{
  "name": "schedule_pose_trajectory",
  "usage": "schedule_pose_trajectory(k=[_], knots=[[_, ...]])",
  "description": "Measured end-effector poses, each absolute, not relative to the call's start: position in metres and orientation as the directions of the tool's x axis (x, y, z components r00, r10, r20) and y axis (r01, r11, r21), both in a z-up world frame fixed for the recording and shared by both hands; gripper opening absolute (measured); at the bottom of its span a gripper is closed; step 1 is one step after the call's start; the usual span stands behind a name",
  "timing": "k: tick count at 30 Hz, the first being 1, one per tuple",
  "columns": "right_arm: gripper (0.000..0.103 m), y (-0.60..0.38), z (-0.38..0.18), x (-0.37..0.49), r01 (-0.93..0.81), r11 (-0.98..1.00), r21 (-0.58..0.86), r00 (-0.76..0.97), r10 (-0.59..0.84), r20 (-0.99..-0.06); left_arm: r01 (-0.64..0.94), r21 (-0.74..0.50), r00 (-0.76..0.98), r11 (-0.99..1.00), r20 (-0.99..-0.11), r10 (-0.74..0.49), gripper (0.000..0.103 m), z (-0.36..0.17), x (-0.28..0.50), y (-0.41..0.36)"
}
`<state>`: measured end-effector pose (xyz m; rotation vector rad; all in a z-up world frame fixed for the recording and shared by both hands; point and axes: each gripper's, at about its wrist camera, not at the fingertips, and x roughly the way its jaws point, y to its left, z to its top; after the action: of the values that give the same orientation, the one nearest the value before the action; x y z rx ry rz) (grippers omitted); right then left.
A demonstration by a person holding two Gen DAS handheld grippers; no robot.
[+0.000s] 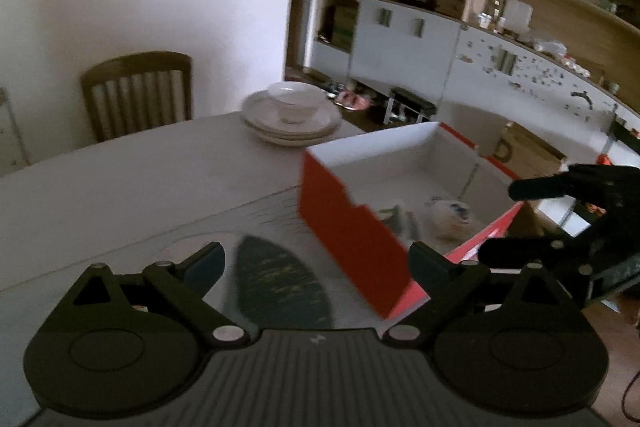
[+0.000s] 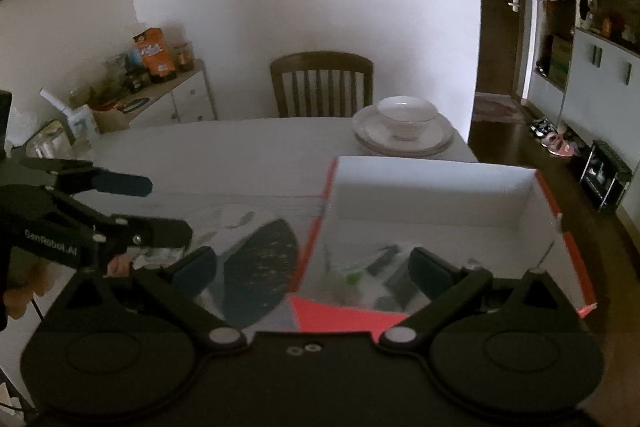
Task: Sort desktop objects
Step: 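Withdraw both tools from the box back over the table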
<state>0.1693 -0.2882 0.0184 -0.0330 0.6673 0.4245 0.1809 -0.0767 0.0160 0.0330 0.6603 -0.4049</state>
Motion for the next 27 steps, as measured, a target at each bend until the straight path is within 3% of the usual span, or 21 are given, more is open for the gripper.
schedule_pose_trajectory(k=[10,27], knots=[[0.102,-0.224,0.004,0.139,-0.429,0.899,0.086,0.683,0.385,-0.620,0.300,-0.070,0.757,0.951,-0.590,-0.282,0.099,0.012,0.146,0.000],[0.102,-0.149,-0.026,0.118,-0.405,0.912,0.057,0.683,0.343,-0.645,0.207,-0.040,0.734,0.978,-0.654,-0.182,0.099,-0.037,0.120,0.079]])
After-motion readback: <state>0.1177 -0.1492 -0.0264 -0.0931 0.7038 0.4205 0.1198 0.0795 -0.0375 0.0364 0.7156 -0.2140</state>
